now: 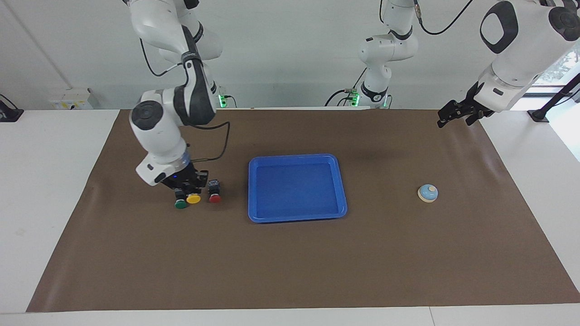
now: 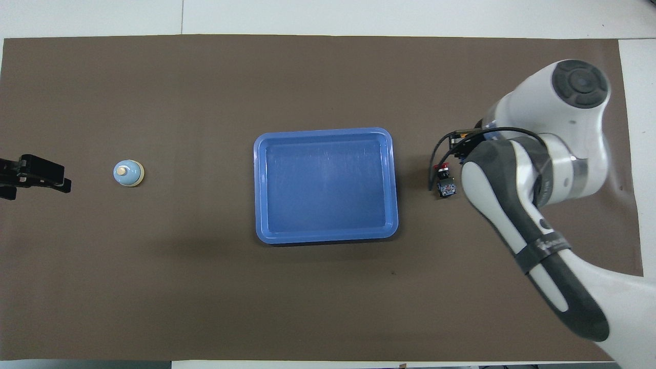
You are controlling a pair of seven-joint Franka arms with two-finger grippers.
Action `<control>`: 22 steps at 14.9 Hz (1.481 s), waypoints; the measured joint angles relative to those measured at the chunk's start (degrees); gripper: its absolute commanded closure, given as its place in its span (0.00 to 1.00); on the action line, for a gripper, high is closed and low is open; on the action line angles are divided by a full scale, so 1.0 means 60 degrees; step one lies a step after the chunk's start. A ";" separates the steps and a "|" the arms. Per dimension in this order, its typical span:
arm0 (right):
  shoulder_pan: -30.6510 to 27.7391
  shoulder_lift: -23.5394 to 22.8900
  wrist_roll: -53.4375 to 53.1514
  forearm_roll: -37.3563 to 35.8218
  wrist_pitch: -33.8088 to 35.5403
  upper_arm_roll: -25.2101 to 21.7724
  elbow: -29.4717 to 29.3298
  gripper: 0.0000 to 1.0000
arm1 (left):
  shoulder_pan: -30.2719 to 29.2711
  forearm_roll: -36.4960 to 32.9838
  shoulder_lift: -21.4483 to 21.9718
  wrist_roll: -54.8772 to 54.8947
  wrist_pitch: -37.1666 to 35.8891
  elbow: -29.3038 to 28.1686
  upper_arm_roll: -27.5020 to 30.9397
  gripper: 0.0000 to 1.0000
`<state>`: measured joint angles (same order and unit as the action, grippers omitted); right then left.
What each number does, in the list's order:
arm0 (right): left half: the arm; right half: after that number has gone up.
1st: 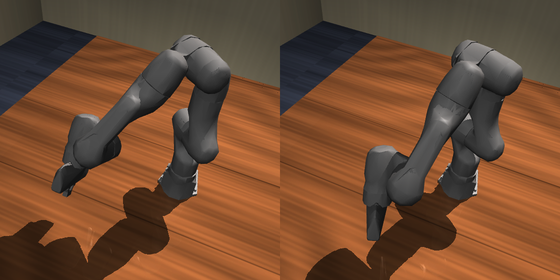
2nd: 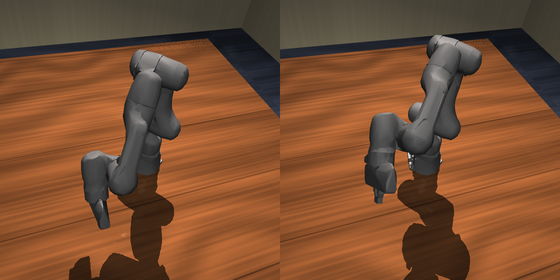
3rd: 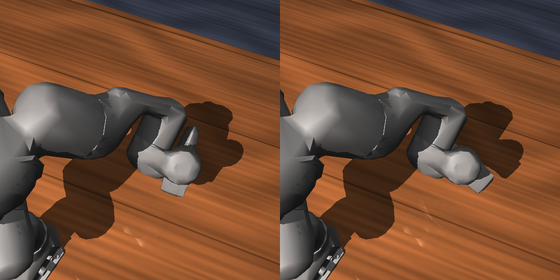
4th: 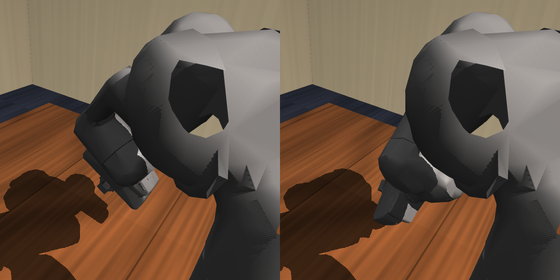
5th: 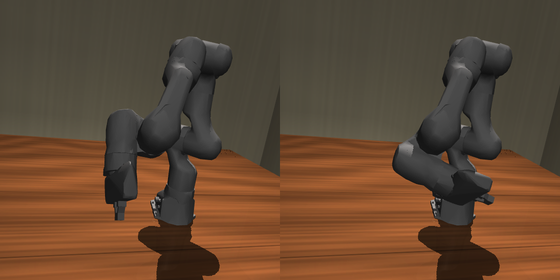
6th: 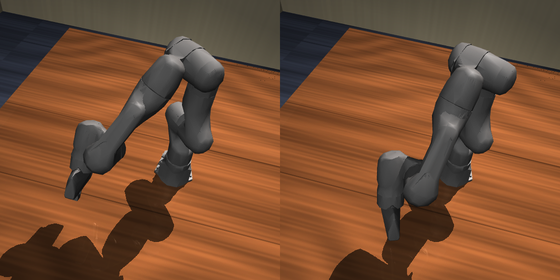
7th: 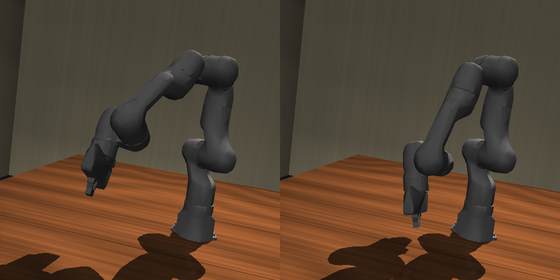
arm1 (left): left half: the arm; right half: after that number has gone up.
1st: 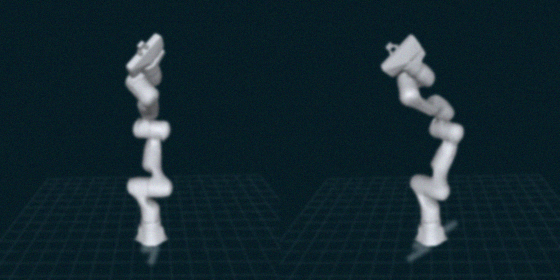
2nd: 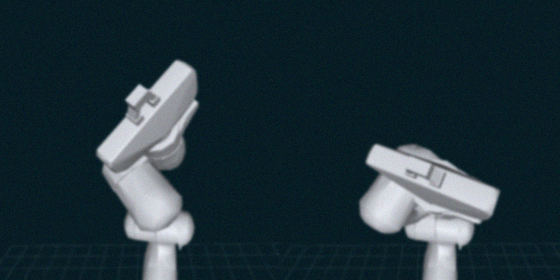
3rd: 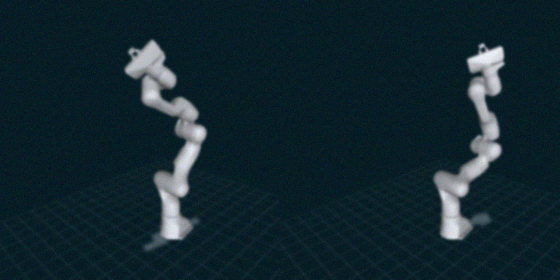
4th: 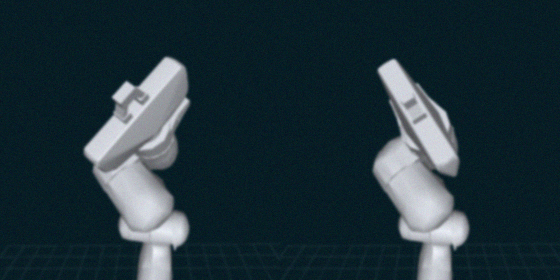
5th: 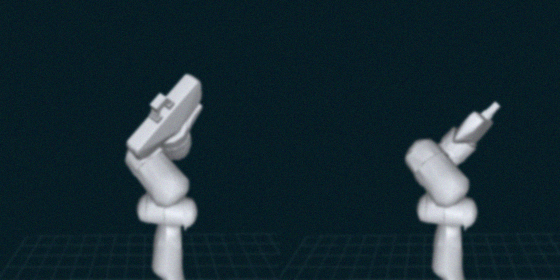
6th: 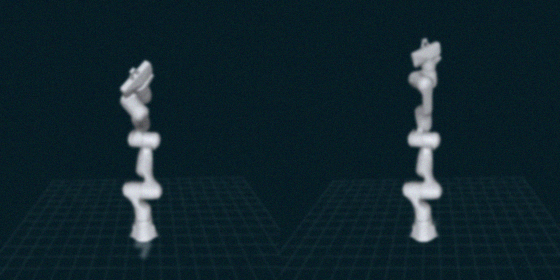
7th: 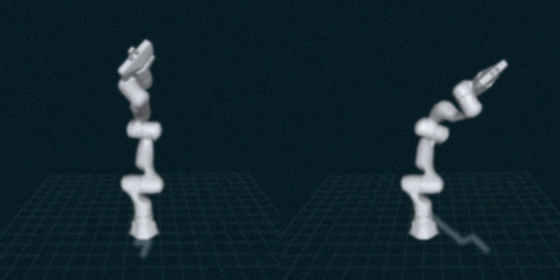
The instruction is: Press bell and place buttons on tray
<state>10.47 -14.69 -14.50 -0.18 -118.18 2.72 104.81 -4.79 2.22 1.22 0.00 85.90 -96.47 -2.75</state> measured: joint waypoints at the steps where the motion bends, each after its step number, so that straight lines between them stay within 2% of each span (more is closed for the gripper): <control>1: 0.0568 -0.0020 -0.0811 0.0001 -0.0024 0.0008 0.0001 1.00 | 0.0000 0.0000 0.0000 0.0000 0.0000 0.0000 0.0000 0.00; 4: 0.2048 -0.0189 -0.3007 0.0005 -0.0311 0.0021 0.0019 1.00 | 0.0000 0.0000 0.0000 0.0000 0.0000 0.0000 0.0000 0.00; 6: 0.2615 -0.0508 -0.4043 0.0005 -0.0616 0.0020 0.0074 1.00 | 0.0000 0.0000 0.0000 0.0000 0.0000 0.0000 0.0000 0.00; 9: 0.2679 -0.0918 -0.4456 0.0006 -0.1107 -0.0033 0.0302 1.00 | 0.0000 0.0000 0.0000 0.0000 0.0000 0.0000 0.0000 0.00; 12: 0.2593 -0.0988 -0.4456 0.0141 -0.1504 -0.0098 0.0596 1.00 | 0.0000 0.0000 0.0000 0.0000 0.0000 0.0000 0.0000 0.00; 13: 0.2582 -0.0989 -0.4456 0.0227 -0.1603 -0.0098 0.0694 0.95 | 0.0000 0.0000 0.0000 0.0000 0.0000 0.0000 0.0000 0.00; 14: 0.2581 -0.0990 -0.4456 0.0257 -0.1696 -0.0097 0.0788 0.67 | 0.0000 0.0000 0.0000 0.0000 0.0000 0.0000 0.0000 0.00; 16: 0.2586 -0.0990 -0.4456 0.0275 -0.1749 -0.0088 0.0901 0.02 | 0.0000 0.0000 0.0000 0.0000 0.0000 0.0000 0.0000 0.00; 22: 0.2599 -0.0970 -0.4456 0.0283 -0.1547 -0.0065 0.0753 0.00 | 0.0000 0.0000 0.0000 0.0000 0.0000 0.0000 0.0000 0.00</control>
<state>26.06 -20.51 -41.23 1.52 -127.47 2.33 109.33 -4.79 2.22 1.22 0.00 85.90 -96.47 -2.75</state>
